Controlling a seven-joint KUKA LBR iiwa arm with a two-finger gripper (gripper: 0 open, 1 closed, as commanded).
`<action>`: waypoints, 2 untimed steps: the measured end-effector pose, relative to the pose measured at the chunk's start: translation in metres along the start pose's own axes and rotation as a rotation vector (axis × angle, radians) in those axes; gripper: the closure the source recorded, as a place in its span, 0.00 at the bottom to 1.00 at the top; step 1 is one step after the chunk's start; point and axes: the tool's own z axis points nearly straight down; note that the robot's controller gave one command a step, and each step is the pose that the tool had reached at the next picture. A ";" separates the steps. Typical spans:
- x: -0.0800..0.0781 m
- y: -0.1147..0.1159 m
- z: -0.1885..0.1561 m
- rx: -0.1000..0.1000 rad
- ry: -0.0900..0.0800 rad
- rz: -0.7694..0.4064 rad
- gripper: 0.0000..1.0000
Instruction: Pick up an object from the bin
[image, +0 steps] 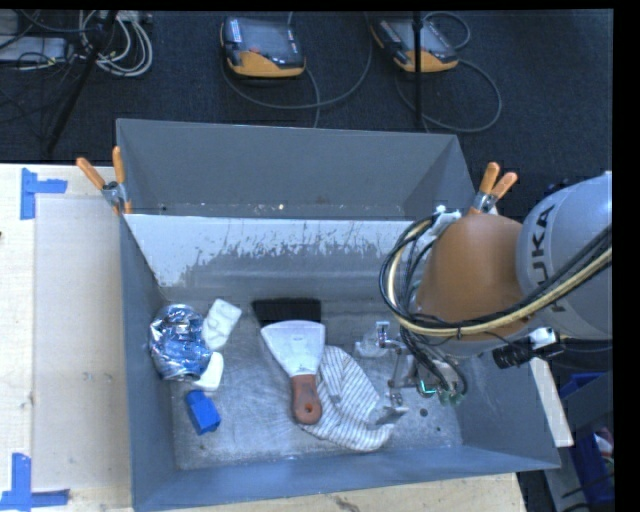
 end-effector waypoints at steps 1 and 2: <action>-0.002 0.000 -0.004 0.000 -0.008 0.000 0.00; 0.011 0.014 0.062 0.002 0.009 -0.174 1.00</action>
Offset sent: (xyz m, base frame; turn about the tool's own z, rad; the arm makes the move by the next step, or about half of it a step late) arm -0.0106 0.0153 -0.0683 -0.1753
